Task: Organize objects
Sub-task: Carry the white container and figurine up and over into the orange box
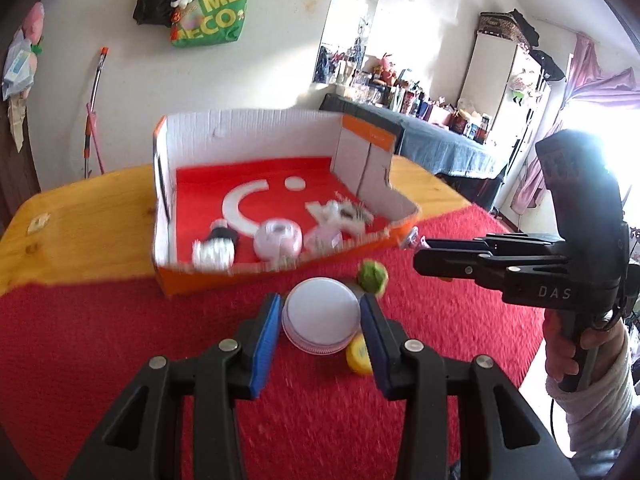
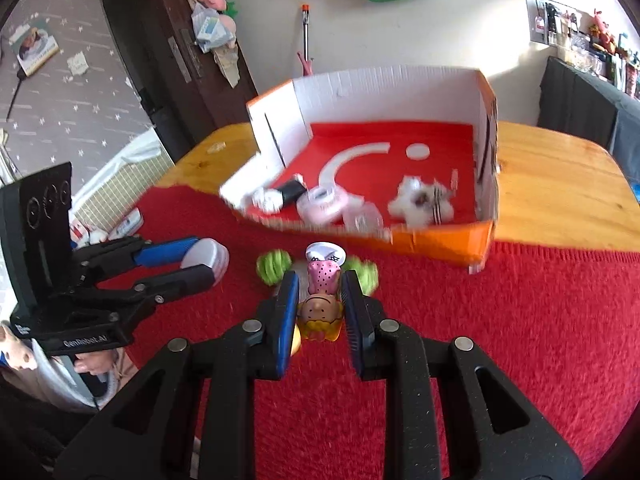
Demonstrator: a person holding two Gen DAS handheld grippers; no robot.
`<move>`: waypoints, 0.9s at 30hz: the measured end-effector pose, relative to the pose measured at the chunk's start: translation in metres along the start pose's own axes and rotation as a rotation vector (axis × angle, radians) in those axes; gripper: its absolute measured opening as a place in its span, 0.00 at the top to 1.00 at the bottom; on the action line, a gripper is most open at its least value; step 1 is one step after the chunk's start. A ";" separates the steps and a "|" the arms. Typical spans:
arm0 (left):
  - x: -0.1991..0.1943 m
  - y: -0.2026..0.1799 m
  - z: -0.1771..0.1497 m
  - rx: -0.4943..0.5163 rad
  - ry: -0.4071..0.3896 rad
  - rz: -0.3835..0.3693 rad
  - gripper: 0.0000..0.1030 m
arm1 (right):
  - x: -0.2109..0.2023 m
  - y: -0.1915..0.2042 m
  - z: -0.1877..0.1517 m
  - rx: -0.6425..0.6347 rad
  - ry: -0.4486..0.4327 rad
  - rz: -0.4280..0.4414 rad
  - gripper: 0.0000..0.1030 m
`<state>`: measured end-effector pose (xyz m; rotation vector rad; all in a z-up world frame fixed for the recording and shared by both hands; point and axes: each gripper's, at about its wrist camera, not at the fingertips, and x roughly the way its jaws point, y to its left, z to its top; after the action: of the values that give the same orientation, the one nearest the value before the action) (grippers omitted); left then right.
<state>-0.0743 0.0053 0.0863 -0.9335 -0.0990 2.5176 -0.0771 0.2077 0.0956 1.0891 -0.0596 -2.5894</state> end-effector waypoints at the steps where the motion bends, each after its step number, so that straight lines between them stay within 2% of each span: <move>1: 0.002 0.002 0.009 0.002 -0.003 0.008 0.59 | 0.001 -0.001 0.007 0.004 -0.004 0.012 0.79; 6: 0.030 0.013 0.054 0.017 0.006 0.037 0.59 | 0.023 -0.015 0.059 0.060 0.018 0.038 0.79; 8: 0.048 0.021 0.069 0.004 0.031 0.050 0.59 | 0.043 -0.025 0.078 0.094 0.043 0.026 0.79; 11: 0.077 0.037 0.085 -0.042 0.089 0.030 0.59 | 0.076 -0.043 0.098 0.158 0.101 -0.002 0.79; 17: 0.121 0.060 0.093 -0.070 0.177 0.074 0.59 | 0.124 -0.067 0.107 0.222 0.214 -0.054 0.79; 20: 0.134 0.068 0.093 -0.093 0.205 0.064 0.59 | 0.137 -0.076 0.108 0.263 0.257 -0.060 0.79; 27: 0.152 0.083 0.094 -0.168 0.239 0.003 0.59 | 0.151 -0.089 0.114 0.317 0.296 -0.087 0.79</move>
<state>-0.2679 0.0050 0.0491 -1.2941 -0.2363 2.4075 -0.2809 0.2344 0.0577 1.6090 -0.3696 -2.5192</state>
